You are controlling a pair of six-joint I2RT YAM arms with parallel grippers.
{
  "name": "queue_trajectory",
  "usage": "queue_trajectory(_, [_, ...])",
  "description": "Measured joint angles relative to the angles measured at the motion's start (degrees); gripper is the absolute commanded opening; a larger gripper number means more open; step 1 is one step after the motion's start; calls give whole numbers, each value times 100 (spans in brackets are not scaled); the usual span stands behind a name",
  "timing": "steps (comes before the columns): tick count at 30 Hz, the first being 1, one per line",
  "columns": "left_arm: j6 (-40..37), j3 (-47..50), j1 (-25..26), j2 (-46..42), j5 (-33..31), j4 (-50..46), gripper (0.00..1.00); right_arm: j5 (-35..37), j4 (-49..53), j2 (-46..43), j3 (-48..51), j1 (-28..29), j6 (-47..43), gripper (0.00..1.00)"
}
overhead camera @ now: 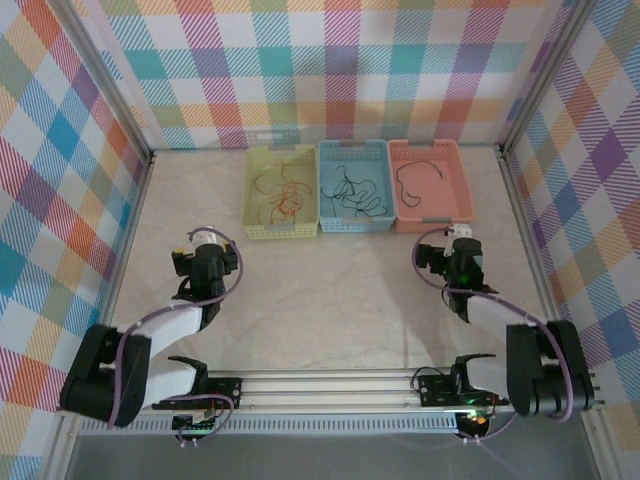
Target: Untangle the cables
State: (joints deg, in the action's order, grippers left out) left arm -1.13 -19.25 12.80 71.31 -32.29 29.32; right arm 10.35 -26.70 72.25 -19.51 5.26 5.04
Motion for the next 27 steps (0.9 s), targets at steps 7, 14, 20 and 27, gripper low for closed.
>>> queue_trajectory(7, [44,-11,-494,752,772,933,100,-13,-1290,688,-2,-131,-234,100])
queue_trajectory(14, [44,-197,-544,1287,1239,1274,99,-179,-2114,1283,-4,-363,-254,100])
queue_trajectory(20, [-33,-245,-544,1585,1676,1602,100,-507,-2387,1510,-11,-369,-341,100])
queue_trajectory(27, [-146,-254,-588,1799,2173,1692,100,-723,-2166,1521,-310,-382,-385,100])
